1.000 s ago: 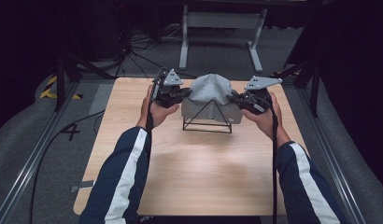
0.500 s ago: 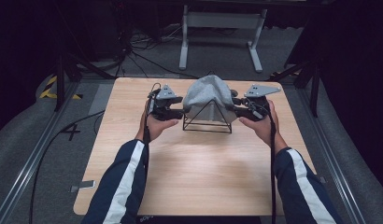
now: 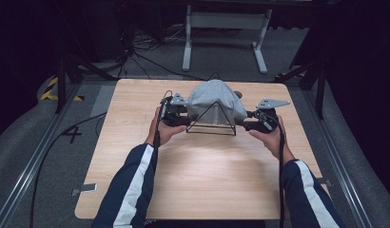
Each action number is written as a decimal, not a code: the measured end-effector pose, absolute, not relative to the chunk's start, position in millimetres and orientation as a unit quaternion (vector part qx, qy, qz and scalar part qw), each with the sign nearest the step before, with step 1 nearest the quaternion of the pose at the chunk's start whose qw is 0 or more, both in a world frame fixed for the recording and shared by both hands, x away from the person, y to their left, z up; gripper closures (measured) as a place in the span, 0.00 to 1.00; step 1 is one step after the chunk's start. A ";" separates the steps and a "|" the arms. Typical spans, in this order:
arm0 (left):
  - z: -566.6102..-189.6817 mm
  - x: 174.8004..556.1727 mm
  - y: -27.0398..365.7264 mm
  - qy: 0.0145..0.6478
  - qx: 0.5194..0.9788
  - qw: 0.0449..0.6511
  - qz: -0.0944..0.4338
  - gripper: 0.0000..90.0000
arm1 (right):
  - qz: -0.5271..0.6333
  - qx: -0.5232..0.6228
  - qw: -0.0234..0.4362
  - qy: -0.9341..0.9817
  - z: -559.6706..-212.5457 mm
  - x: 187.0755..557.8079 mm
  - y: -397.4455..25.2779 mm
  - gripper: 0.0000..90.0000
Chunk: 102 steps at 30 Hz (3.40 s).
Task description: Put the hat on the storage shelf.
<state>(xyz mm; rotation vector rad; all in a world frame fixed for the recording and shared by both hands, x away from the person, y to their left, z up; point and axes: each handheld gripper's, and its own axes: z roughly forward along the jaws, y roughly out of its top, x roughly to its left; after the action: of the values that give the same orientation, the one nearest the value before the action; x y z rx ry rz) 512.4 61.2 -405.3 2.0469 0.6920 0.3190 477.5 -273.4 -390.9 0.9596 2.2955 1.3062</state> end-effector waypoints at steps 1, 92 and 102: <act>-406.5 513.7 60.0 0.278 0.836 0.453 0.135 0.66 | 0.457 0.337 0.162 0.807 -394.4 478.2 -272.7 0.54; -423.8 399.7 200.3 0.240 0.902 0.309 0.184 0.87 | 0.321 0.302 0.222 0.870 -411.8 390.9 -319.0 0.78; -431.1 381.7 213.9 0.240 0.904 0.308 0.176 0.78 | 0.319 0.309 0.227 0.867 -418.7 371.4 -338.7 0.72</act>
<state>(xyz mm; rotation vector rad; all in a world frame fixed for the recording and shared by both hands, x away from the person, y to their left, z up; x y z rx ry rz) 381.7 213.9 -431.1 2.3896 0.6336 0.4665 371.4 -338.7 -418.7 0.8524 2.3883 0.8804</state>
